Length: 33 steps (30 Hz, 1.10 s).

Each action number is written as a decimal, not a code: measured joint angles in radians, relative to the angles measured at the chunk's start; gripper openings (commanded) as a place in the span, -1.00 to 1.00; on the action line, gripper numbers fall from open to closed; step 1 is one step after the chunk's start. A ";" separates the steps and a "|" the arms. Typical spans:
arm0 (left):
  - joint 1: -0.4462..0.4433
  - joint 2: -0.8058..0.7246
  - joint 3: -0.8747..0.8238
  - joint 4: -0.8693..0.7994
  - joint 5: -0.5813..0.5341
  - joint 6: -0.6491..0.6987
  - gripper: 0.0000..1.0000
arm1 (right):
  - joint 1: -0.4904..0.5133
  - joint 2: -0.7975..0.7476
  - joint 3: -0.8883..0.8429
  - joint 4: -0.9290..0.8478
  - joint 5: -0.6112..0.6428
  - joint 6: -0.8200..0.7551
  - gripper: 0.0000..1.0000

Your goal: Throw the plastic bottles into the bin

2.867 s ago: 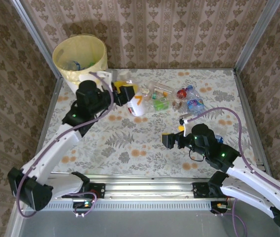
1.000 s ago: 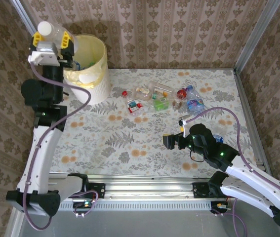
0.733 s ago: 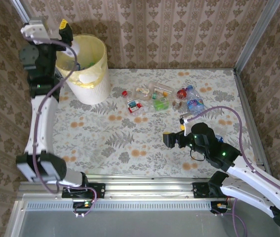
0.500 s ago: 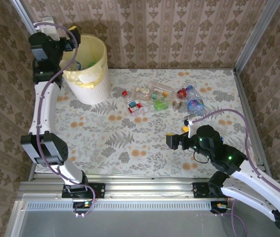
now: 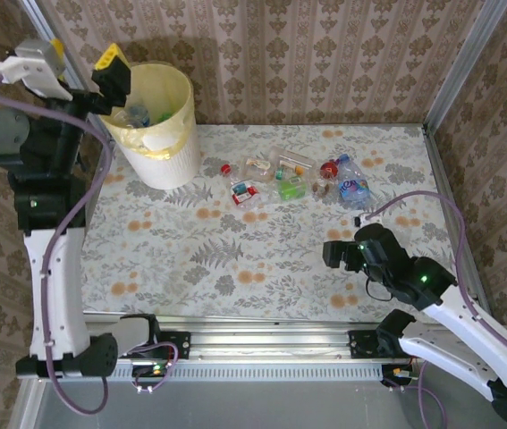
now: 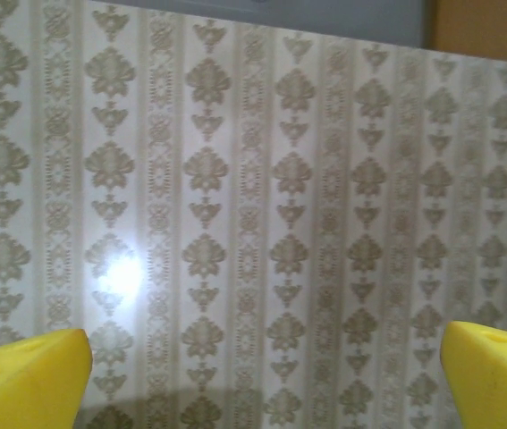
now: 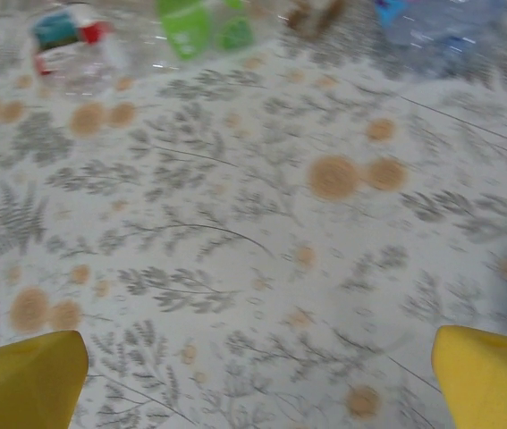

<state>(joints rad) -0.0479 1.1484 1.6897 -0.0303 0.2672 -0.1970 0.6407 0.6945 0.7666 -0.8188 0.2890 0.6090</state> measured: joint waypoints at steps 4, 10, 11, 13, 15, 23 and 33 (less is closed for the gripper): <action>-0.043 -0.041 -0.067 -0.023 0.035 -0.010 1.00 | -0.089 0.018 0.027 -0.094 0.019 0.046 1.00; -0.123 -0.055 -0.168 -0.092 0.074 -0.013 1.00 | -0.240 0.063 0.029 -0.151 0.012 0.074 1.00; -0.137 -0.059 -0.181 -0.104 0.077 -0.013 1.00 | -0.261 0.071 0.028 -0.150 0.007 0.073 1.00; -0.166 -0.074 -0.211 -0.116 0.086 -0.013 1.00 | -0.306 0.085 0.022 -0.149 -0.008 0.072 1.00; -0.188 -0.092 -0.233 -0.123 0.096 -0.013 1.00 | -0.345 0.096 0.010 -0.147 -0.019 0.072 1.00; -0.237 -0.159 -0.283 -0.128 0.111 -0.013 0.99 | -0.485 0.146 -0.035 -0.089 -0.083 0.051 1.00; -0.240 -0.196 -0.311 -0.175 0.094 -0.013 0.99 | -0.621 0.224 -0.109 0.026 -0.161 0.023 0.99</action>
<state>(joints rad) -0.2874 0.9520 1.3792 -0.2058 0.3611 -0.2104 0.0193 0.9188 0.6571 -0.7925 0.1280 0.6319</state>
